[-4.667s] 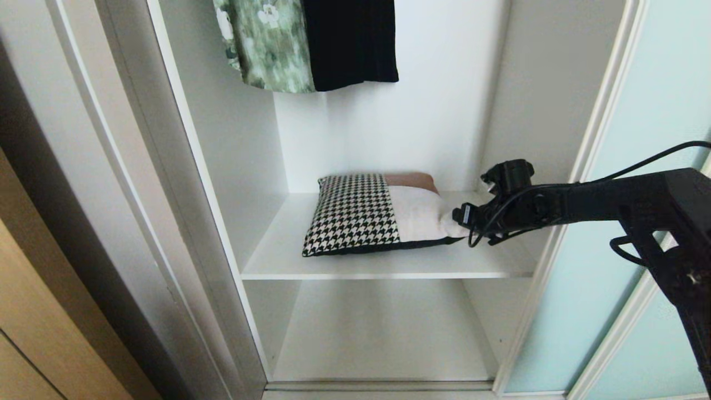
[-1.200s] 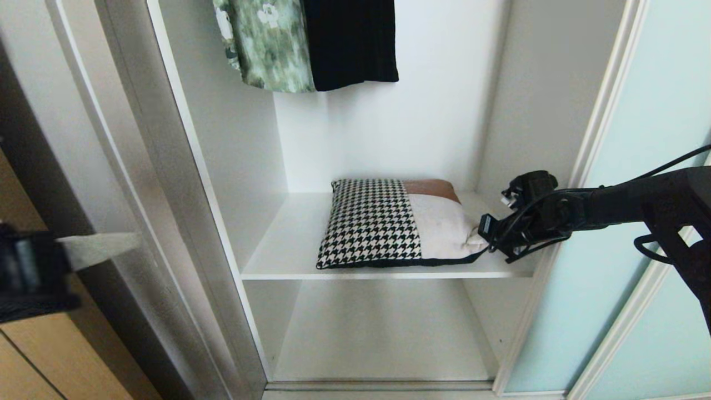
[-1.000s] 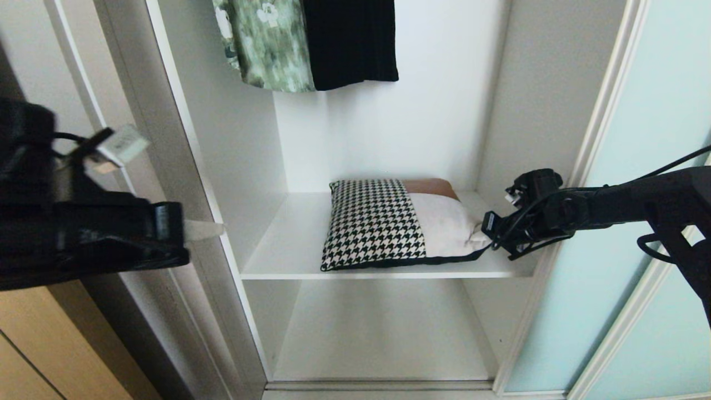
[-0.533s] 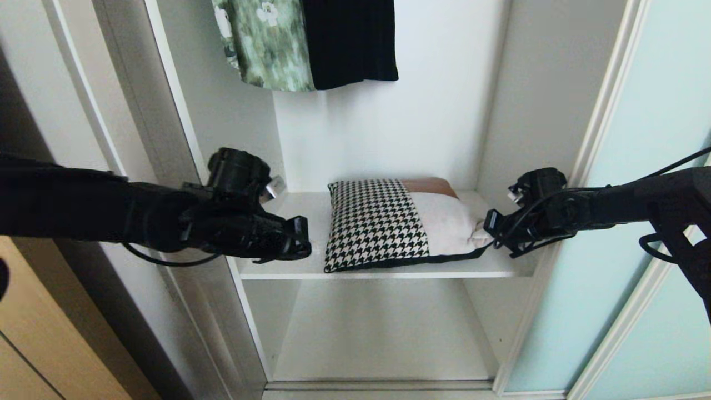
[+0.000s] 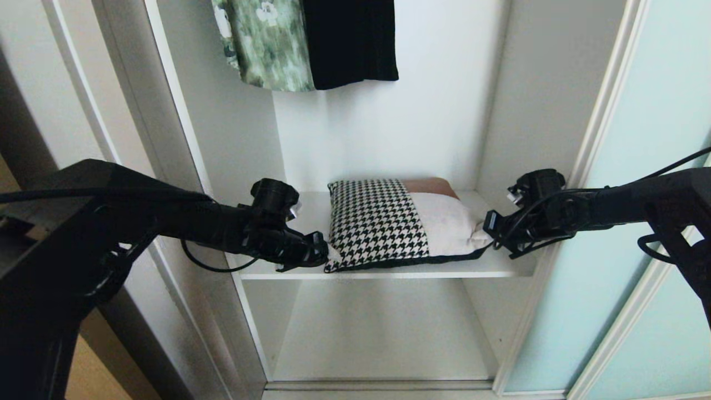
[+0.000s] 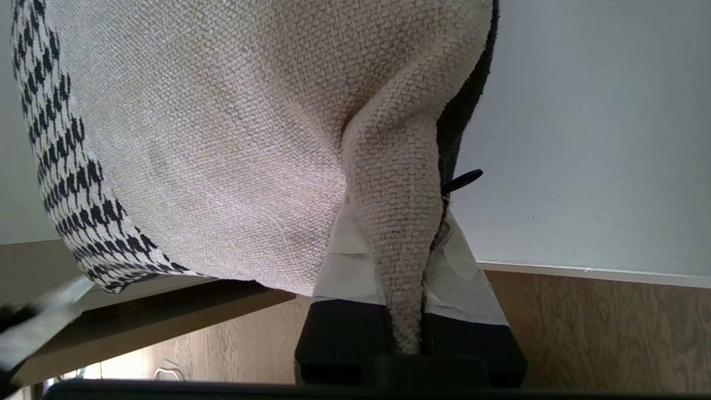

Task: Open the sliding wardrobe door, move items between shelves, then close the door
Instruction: Place the pillow on the lower shelf

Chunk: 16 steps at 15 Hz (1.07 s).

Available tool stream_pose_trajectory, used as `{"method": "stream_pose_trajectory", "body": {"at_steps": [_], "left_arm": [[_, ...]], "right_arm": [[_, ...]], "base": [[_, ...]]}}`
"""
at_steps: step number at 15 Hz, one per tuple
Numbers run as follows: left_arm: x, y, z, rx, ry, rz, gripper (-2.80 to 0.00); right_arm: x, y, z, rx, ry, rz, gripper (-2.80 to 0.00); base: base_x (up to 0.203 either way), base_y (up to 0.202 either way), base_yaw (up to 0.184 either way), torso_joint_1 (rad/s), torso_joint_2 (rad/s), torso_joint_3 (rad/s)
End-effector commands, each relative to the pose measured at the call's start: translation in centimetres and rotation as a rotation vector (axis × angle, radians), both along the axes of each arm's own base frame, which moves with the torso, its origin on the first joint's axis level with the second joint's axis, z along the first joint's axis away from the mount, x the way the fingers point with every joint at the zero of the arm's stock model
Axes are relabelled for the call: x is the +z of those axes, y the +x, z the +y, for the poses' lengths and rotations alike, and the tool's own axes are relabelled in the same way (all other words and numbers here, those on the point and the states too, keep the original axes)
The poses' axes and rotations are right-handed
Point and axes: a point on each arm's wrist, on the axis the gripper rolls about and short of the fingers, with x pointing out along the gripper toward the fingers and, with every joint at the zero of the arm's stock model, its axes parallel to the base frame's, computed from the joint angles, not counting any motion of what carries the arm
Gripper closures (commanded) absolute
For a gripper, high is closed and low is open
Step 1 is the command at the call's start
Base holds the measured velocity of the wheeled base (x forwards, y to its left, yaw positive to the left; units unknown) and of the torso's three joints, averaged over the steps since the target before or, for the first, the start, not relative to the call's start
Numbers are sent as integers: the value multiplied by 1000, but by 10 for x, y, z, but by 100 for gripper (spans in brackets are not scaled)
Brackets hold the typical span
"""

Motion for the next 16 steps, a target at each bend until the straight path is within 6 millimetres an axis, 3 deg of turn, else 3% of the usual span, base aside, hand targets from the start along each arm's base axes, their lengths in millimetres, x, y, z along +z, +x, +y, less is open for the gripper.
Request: {"method": "stream_pose_trajectory", "body": {"at_steps": [1,10,13,16], "left_arm": [[-19,17,-1,4,-7,-1,-280],[-39,59,-16,-64,-100,-145,-280],[-49,64,-19,-79,-89,-158,-280],[-45,62,-21,-87,-99,-160,-280]], "right_arm": [[-2,1,0,2,5,5,0],[-6,3,2,14,18,-3,0],[-9,5,2,14,18,-2,0],[-9,5,1,13,18,-1,0]], "base": [[0,0,0,0,0,0],[0,0,0,0,0,0],[0,0,0,0,0,0],[0,0,0,0,0,0]]}}
